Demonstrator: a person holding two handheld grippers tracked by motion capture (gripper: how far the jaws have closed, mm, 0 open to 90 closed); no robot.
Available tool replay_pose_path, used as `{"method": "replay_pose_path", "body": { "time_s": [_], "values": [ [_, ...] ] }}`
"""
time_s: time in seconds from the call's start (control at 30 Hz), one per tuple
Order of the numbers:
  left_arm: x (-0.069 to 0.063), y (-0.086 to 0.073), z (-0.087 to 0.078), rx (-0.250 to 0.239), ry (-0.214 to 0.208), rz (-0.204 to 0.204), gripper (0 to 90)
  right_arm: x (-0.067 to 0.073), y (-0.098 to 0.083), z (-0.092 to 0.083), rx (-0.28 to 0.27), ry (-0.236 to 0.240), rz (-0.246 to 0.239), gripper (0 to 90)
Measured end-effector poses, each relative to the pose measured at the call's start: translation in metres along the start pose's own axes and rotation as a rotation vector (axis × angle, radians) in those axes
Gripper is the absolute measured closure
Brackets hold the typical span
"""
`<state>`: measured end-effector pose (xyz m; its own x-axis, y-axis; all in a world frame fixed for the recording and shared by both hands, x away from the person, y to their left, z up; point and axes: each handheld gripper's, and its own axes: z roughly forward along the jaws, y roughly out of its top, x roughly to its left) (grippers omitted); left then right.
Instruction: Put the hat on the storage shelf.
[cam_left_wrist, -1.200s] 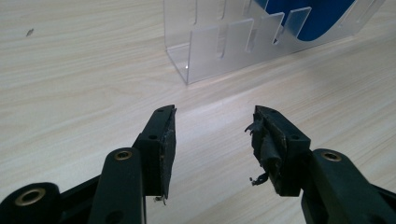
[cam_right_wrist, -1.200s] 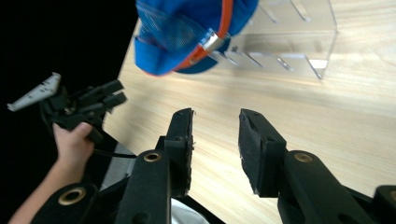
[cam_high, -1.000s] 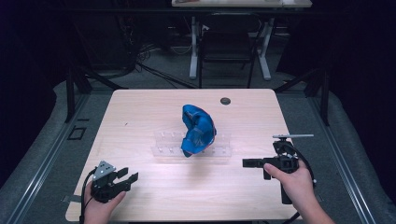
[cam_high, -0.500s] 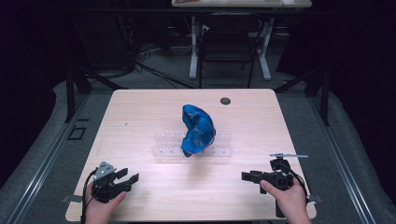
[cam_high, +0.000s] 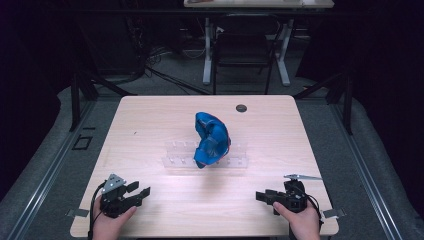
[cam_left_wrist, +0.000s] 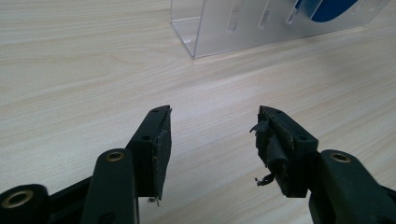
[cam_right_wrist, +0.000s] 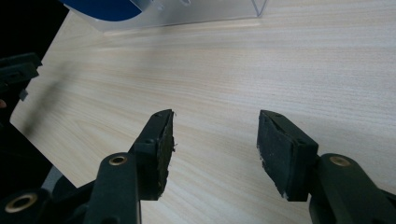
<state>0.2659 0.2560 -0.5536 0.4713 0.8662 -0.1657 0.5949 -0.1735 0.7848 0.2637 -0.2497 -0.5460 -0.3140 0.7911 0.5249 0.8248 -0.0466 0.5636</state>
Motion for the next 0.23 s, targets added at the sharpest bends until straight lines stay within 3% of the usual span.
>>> {"method": "replay_pose_path", "body": {
  "time_s": [0.17, 0.23],
  "values": [
    [-0.009, 0.004, 0.001, -0.011, -0.001, 0.031, 47.2, -0.003, -0.008, 0.001, -0.020, -0.009, -0.030, 45.7],
    [-0.019, 0.010, 0.004, -0.020, -0.002, 0.072, 46.8, -0.008, -0.011, -0.001, -0.064, 0.006, -0.012, 45.7]
  ]
}}
